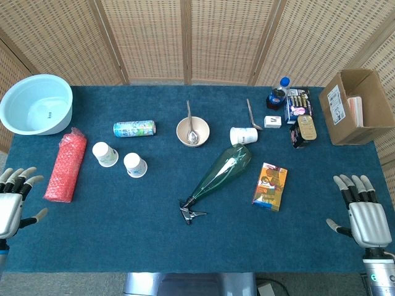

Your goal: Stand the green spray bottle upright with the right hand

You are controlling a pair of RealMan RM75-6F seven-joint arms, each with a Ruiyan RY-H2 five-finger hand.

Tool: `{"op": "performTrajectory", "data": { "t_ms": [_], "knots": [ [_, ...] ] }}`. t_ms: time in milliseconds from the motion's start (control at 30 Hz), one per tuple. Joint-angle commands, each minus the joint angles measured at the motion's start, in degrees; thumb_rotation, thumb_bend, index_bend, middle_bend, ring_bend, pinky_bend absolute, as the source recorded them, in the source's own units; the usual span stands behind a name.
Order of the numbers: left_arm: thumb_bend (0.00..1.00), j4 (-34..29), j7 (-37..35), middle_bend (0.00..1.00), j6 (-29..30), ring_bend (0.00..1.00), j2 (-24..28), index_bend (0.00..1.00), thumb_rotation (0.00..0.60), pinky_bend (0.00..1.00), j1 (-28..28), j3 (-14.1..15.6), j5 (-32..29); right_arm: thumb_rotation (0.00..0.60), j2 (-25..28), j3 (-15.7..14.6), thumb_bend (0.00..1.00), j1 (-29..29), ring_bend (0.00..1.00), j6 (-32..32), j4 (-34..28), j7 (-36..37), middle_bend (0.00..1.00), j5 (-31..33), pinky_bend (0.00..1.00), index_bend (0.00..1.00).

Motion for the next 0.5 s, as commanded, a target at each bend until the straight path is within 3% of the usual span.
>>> {"op": "performTrajectory", "data": {
  "t_ms": [33, 500],
  "knots": [
    [0.12, -0.3, 0.4, 0.18, 0.1, 0.15, 0.1, 0.24, 0.600, 0.06, 0.0, 0.0, 0.1, 0.600, -0.1, -0.1, 0.03, 0.1, 0.00, -0.2, 0.2, 0.3, 0.11, 0.1, 0.08, 0.09],
    [0.12, -1.6, 0.9, 0.18, 0.6, 0.15, 0.8, 0.24, 0.600, 0.06, 0.2, 0.5, 1.2, 0.600, 0.4, 0.0, 0.03, 0.3, 0.00, 0.4, 0.6, 5.0, 0.11, -1.4, 0.08, 0.09]
  ]
}}
